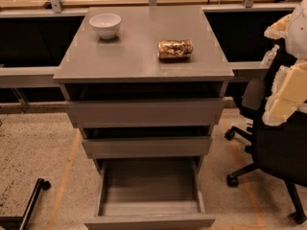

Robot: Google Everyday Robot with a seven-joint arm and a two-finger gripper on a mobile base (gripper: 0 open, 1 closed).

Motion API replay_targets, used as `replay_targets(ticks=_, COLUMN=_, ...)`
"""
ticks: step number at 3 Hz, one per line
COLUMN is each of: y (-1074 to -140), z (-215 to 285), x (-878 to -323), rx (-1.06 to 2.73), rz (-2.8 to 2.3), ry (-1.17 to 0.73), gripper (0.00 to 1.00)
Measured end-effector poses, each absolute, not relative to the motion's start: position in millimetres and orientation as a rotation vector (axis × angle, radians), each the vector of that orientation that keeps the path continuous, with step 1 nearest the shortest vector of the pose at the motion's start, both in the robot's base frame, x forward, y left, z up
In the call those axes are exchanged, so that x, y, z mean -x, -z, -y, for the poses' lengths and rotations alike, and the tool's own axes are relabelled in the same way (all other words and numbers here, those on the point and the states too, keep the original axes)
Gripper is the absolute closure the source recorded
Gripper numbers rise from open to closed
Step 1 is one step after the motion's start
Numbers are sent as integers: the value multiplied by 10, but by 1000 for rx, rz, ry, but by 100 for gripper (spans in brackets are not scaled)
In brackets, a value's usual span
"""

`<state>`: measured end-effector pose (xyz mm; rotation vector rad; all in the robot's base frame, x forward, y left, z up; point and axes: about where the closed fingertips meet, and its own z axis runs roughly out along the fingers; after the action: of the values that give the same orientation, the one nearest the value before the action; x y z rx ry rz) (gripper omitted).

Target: Close bottom drawer

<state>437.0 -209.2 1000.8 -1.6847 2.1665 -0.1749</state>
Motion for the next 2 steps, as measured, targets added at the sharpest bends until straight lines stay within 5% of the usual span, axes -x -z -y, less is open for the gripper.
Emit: replay_targets(ticks=2, y=-10021, z=2086, x=-4368, rx=1683, rz=-2163, ry=179, gripper=8)
